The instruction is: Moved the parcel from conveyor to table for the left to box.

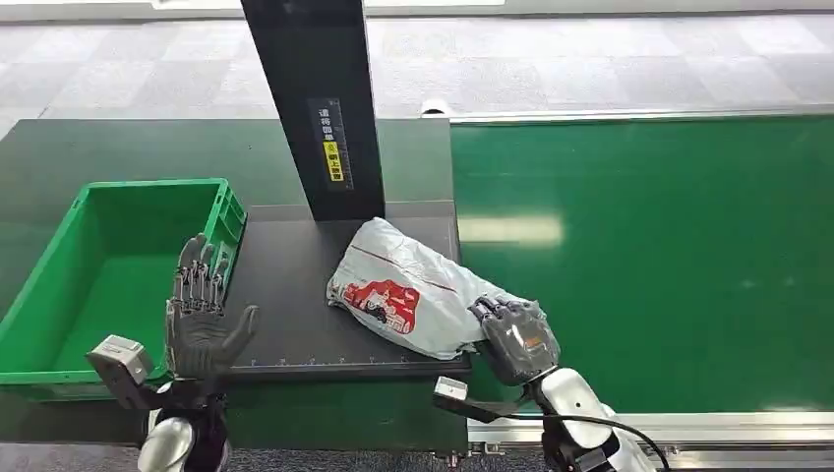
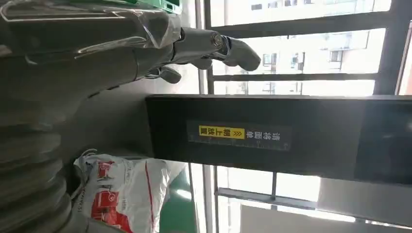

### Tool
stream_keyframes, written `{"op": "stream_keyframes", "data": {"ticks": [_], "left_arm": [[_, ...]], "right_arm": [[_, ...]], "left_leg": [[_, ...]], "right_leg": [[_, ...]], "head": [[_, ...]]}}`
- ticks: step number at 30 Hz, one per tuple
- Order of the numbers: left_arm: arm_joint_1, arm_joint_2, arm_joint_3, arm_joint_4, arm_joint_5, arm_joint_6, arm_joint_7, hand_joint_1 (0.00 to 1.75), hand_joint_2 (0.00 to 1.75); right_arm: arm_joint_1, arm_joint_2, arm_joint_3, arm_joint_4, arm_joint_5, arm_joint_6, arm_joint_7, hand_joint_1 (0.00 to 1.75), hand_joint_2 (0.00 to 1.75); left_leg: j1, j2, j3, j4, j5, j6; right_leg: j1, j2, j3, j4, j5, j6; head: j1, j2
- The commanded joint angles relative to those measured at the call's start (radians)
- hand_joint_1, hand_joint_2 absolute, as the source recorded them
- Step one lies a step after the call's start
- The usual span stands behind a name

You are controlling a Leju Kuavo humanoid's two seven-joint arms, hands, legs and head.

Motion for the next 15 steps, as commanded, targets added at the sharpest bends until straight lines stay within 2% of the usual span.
{"op": "stream_keyframes", "data": {"ticks": [1, 4, 9, 13, 15], "left_arm": [[-0.006, 0.025, -0.009, 0.041, -0.013, -0.015, 0.003, 0.0, 1.75], [-0.018, 0.024, -0.016, 0.054, -0.013, -0.02, 0.0, 0.0, 1.75], [-0.02, 0.023, -0.02, 0.062, -0.01, -0.017, -0.009, 0.0, 1.75], [-0.027, 0.036, -0.035, 0.094, 0.018, -0.04, -0.029, 0.0, 1.75], [-0.027, 0.036, -0.035, 0.094, 0.018, -0.04, -0.029, 0.0, 1.75]], "right_arm": [[-0.03, -0.032, 0.056, 0.11, 0.038, -0.044, -0.001, 1.75, 1.75], [-0.032, -0.034, 0.057, 0.102, 0.029, -0.093, -0.043, 1.75, 1.75], [0.005, -0.019, 0.047, 0.067, -0.045, -0.091, -0.124, 1.75, 1.75], [0.009, -0.008, 0.04, 0.078, -0.149, -0.066, -0.242, 1.75, 1.75], [0.009, -0.008, 0.04, 0.078, -0.149, -0.066, -0.242, 1.75, 1.75]], "left_leg": [[0.0, 0.0, 0.001, -0.001, 0.0, 0.001], [0.0, 0.0, 0.001, -0.001, 0.0, 0.001], [0.0, -0.001, 0.001, -0.001, 0.0, 0.001], [0.0, 0.0, 0.002, -0.001, 0.0, 0.001], [0.0, 0.0, 0.001, -0.002, 0.0, 0.001]], "right_leg": [[0.0, -0.001, 0.001, -0.001, 0.0, -0.001], [0.0, 0.0, 0.001, -0.001, 0.0, -0.001], [0.0, -0.001, 0.001, -0.001, 0.0, -0.001], [0.0, -0.001, 0.001, -0.001, 0.0, -0.001], [0.0, -0.001, 0.001, -0.001, 0.0, -0.001]], "head": [[0.0, 0.0], [0.0, 0.0], [0.0, 0.0], [0.0, 0.0], [0.0, 0.0]]}}
